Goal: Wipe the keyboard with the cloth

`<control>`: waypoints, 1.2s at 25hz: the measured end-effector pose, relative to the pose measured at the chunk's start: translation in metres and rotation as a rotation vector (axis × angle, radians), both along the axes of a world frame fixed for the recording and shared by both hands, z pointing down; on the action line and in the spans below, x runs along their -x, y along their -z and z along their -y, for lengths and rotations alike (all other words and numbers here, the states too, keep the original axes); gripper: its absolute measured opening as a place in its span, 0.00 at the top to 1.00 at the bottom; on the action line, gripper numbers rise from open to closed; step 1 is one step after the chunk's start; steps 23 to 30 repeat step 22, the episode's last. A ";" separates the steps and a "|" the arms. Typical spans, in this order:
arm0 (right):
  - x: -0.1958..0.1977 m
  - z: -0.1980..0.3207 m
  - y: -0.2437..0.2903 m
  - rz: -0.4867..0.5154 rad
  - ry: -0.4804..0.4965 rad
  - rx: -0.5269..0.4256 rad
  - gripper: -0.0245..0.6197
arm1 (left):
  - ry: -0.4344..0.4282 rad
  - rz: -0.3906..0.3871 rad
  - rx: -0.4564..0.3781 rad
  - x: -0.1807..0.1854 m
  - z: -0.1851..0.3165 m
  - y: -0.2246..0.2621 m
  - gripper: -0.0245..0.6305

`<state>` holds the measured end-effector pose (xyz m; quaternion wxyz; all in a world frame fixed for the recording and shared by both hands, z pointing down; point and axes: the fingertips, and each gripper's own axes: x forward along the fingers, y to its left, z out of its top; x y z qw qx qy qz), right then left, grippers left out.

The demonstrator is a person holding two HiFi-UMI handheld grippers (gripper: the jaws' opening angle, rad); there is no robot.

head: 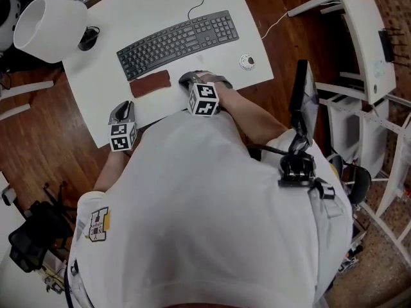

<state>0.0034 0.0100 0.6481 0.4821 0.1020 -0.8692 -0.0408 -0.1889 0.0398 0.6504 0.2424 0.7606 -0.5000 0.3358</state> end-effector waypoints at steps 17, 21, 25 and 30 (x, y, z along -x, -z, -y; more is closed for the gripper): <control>0.000 0.000 0.001 0.009 0.002 0.020 0.96 | -0.010 -0.004 -0.026 0.000 0.000 0.001 0.90; 0.000 0.000 0.000 0.016 0.003 0.024 0.96 | -0.001 -0.007 -0.022 -0.001 -0.004 0.000 0.90; 0.000 -0.001 0.000 0.018 0.003 0.025 0.96 | 0.003 -0.008 -0.022 -0.001 -0.005 -0.001 0.90; 0.000 -0.001 0.000 0.018 0.003 0.025 0.96 | 0.003 -0.008 -0.022 -0.001 -0.005 -0.001 0.90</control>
